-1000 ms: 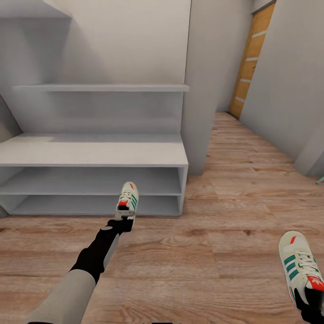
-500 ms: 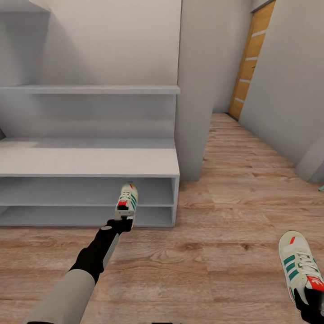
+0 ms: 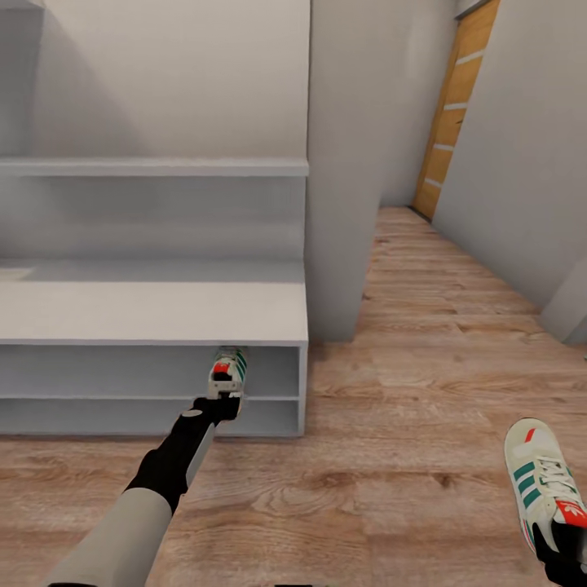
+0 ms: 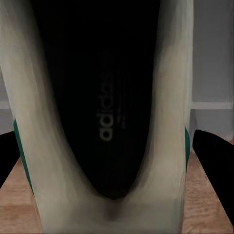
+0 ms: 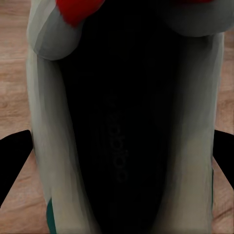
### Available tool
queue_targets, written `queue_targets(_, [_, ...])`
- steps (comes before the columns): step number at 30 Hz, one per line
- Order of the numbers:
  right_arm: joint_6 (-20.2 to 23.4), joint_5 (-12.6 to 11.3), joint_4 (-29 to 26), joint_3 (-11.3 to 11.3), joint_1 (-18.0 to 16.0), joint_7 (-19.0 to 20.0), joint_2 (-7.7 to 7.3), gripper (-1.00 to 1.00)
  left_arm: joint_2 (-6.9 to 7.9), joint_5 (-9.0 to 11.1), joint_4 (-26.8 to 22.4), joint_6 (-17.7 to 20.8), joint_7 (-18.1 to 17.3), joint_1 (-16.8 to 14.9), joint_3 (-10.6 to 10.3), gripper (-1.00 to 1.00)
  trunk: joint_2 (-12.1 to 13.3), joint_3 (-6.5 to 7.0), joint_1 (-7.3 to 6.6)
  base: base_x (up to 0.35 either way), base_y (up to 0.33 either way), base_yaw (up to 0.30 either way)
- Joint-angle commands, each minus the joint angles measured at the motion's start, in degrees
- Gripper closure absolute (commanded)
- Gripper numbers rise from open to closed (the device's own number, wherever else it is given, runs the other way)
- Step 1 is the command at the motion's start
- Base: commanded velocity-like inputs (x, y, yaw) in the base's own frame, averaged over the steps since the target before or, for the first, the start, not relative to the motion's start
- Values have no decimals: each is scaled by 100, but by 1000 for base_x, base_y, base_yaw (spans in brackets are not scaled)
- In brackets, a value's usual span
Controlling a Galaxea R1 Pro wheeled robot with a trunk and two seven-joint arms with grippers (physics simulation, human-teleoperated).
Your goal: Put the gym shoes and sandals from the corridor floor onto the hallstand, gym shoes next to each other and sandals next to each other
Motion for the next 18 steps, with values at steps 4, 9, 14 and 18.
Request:
queue_targets(4, [-16,-1,10,-32,-7,47,4,100,7,-3,-9,28,13,3,3,100,-2,-5,2,315,-96,0])
queue_targets(9, [-15,1,12,-32,-7,47,4,100,11,-4,-3,24,12,3,4,100,-2,-5,2,156,-18,0])
queue_targets(14, [-15,2,13,-32,-7,47,4,100,11,-10,-2,20,11,3,0,100,-2,-5,2,29,-3,0])
queue_targets(18, [-13,2,13,-32,-7,47,4,100,11,-11,6,19,11,2,3,100,-2,-5,2,144,0,0])
